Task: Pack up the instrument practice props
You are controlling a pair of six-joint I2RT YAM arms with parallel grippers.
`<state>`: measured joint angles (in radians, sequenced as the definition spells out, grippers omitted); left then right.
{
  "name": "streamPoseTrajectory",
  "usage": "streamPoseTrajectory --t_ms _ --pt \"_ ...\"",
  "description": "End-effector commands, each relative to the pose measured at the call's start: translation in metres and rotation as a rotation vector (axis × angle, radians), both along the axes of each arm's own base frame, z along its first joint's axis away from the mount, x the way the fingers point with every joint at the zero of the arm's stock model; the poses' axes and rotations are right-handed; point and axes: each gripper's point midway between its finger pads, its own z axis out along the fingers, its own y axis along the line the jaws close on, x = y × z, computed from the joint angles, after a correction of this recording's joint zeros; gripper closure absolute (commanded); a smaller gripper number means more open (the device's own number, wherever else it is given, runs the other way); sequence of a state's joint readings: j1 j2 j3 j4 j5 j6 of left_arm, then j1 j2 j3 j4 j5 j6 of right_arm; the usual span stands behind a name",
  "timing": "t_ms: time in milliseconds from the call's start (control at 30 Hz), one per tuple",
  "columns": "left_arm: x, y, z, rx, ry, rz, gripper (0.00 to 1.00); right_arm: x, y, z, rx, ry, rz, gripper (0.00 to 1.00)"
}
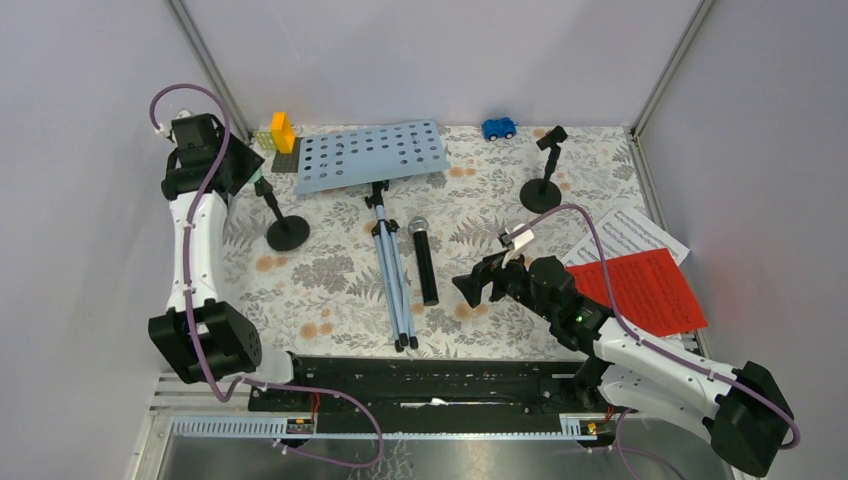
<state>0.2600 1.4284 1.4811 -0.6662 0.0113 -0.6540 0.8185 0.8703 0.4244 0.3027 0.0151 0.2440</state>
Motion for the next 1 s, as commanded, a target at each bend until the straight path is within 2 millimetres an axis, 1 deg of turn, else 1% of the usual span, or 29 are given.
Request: streamPoseTrajectory --t_ms 0,67,167,300,367,433,533,600,667,800,867,900,967 --pt "-0.022 -0.031 0.078 0.031 -0.196 -0.166 0.83 0.001 -0.002 0.008 0.023 -0.019 -0.023 0.0" --pt "-0.037 -0.045 0.085 0.043 -0.221 -0.198 0.84 0.001 -0.002 0.008 0.021 -0.019 -0.023 0.0" --pt "-0.055 -0.068 0.092 0.055 -0.25 -0.267 0.9 0.002 -0.002 0.009 0.019 -0.019 -0.023 0.0" --pt "-0.069 -0.101 0.099 0.075 -0.25 -0.383 0.97 0.002 -0.002 0.011 0.022 -0.021 -0.023 0.0" --pt "-0.074 -0.114 0.105 0.089 -0.264 -0.43 1.0 0.002 -0.002 0.011 0.025 -0.019 -0.025 0.0" --pt "-0.078 -0.126 0.111 0.095 -0.282 -0.462 1.0 0.002 -0.002 0.011 0.027 -0.014 -0.027 0.0" --pt "-0.082 -0.167 0.122 0.082 -0.311 -0.564 1.0 0.003 -0.006 0.015 0.028 -0.015 -0.047 0.0" --pt "-0.086 -0.198 0.13 0.07 -0.339 -0.643 1.0 0.004 -0.012 0.022 0.03 -0.023 -0.079 0.0" --pt "-0.091 -0.229 0.138 0.055 -0.37 -0.729 1.0 0.005 -0.019 0.033 0.029 -0.032 -0.105 0.0" --pt "-0.1 -0.28 0.159 0.051 -0.424 -0.838 1.0 0.002 -0.036 0.058 0.04 -0.065 -0.158 0.0" --pt "-0.104 -0.306 0.166 0.028 -0.451 -0.882 1.0 0.002 -0.049 0.074 0.063 -0.099 -0.203 0.0" --pt "-0.108 -0.324 0.167 0.008 -0.469 -0.923 1.0 0.004 -0.059 0.081 0.072 -0.118 -0.251 0.0" --pt "-0.117 -0.362 0.164 -0.013 -0.485 -1.001 1.0 0.008 -0.084 0.096 0.093 -0.155 -0.368 0.0"
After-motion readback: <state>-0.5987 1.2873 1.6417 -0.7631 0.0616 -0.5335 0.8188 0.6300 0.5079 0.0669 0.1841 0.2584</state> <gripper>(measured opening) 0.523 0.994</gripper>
